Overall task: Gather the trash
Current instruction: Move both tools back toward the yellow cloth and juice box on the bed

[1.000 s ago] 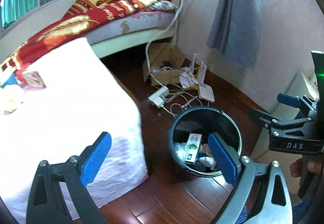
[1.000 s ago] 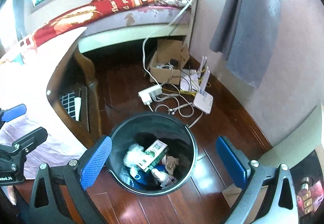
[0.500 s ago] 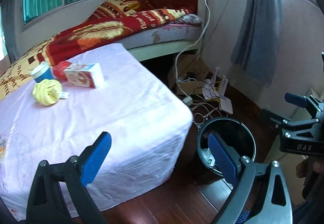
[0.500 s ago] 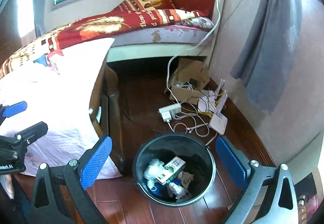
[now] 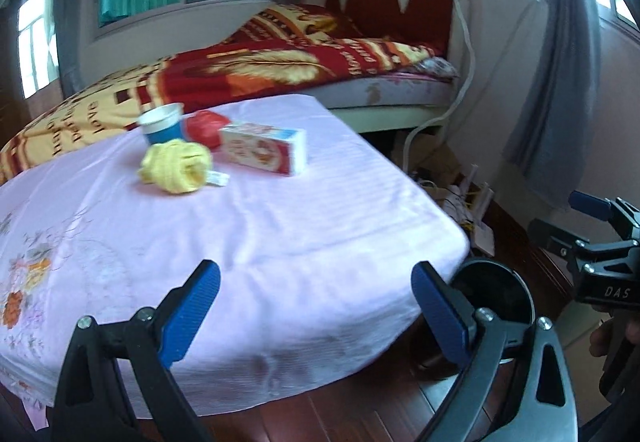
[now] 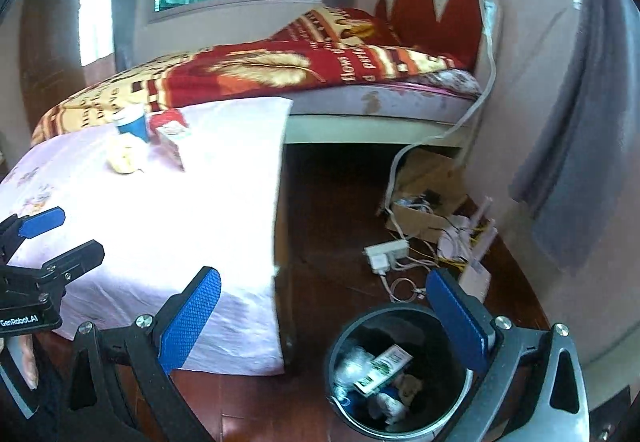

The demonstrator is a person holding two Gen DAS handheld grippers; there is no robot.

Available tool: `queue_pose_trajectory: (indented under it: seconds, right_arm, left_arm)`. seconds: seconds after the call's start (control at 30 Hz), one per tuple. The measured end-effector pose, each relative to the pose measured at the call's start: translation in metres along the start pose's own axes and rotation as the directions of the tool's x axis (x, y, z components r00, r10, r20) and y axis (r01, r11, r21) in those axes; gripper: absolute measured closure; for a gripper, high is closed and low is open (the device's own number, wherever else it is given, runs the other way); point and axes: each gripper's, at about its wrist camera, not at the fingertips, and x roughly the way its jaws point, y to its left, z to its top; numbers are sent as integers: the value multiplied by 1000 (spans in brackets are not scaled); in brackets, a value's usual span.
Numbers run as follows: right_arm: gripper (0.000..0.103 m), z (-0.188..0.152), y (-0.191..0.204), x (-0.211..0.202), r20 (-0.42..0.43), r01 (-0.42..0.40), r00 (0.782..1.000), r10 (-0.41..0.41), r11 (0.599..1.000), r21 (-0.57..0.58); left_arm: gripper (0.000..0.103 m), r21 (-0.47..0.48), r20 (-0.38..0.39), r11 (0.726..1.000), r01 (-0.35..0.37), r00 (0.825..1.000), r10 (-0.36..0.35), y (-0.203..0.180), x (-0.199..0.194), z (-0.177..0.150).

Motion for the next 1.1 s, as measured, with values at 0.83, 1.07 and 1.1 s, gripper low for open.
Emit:
queue_pose_trajectory:
  seconds: [0.83,1.07,1.1]
  right_arm:
    - [0,92,128,119,-68,-232,972,226,968,-98]
    - [1,121,151,180,-125,-253,964,235,954,-162]
    - [2,124,152,189,-136,-258,962,237,953,-160]
  left_arm:
    - [20,-129,-31,985,-111,994,108,131,40,26]
    - [22,-137,-57,984,-116,992,109,139,76,43]
    - [22,-140,-61,984,-114,992,106,140,81,44]
